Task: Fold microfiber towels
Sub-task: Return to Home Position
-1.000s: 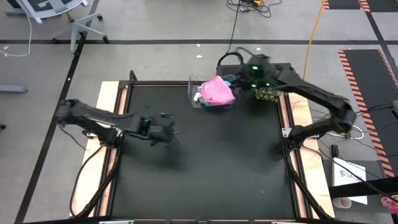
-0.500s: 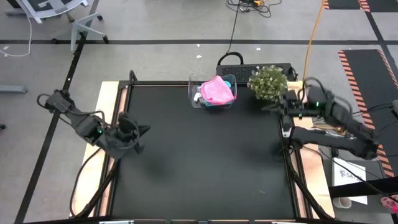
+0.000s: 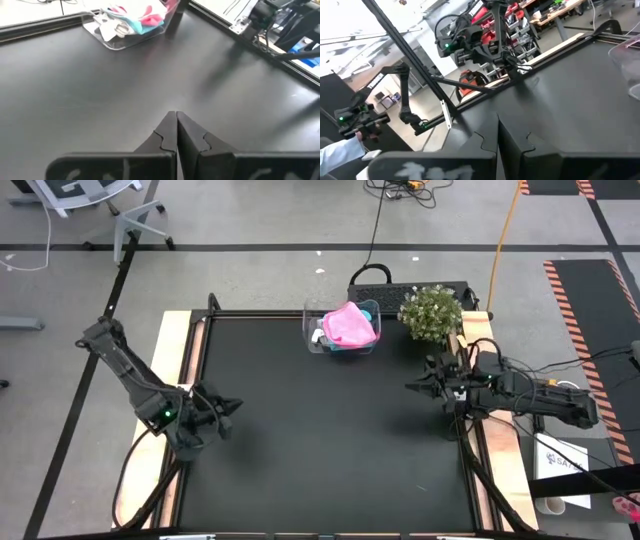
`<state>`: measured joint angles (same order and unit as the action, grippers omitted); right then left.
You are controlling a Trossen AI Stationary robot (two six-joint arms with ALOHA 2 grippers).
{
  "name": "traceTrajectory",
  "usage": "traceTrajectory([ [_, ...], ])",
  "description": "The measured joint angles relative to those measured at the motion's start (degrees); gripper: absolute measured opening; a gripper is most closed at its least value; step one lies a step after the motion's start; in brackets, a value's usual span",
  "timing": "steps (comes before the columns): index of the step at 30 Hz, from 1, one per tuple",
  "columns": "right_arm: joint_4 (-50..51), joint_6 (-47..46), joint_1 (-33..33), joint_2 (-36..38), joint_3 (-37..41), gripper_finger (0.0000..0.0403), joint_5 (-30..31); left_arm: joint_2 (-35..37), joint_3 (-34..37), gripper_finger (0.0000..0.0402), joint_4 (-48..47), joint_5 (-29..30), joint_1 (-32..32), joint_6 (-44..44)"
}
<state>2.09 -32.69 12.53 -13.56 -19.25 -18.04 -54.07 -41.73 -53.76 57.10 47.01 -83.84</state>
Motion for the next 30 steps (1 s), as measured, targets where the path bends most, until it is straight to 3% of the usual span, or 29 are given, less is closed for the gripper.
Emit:
traceTrajectory([
  [5,-2.16,-0.99,-0.06,0.05,0.97,0.0000,1.43,5.25,0.38,0.0002,1.36,0.07,-2.81,6.75],
  [11,-3.97,0.02,0.24,0.01,0.97,0.0000,3.68,13.24,0.38,0.0001,7.68,-1.11,-12.60,27.54],
  [16,-4.42,4.50,0.25,-0.45,0.97,0.0000,6.28,18.45,1.11,0.0001,12.92,-9.42,-22.12,43.03],
  [22,-6.75,5.39,0.24,-0.44,0.97,0.0000,4.15,27.14,10.97,0.0001,34.95,-22.31,-31.11,61.53],
  [26,-9.84,4.64,-0.18,-0.41,1.08,0.0000,2.15,32.60,19.66,0.0001,46.17,-29.85,-37.03,63.66],
  [30,-19.25,2.08,-2.36,-0.92,6.95,0.0000,3.70,34.48,26.00,0.0001,53.83,-36.03,-42.09,62.22],
])
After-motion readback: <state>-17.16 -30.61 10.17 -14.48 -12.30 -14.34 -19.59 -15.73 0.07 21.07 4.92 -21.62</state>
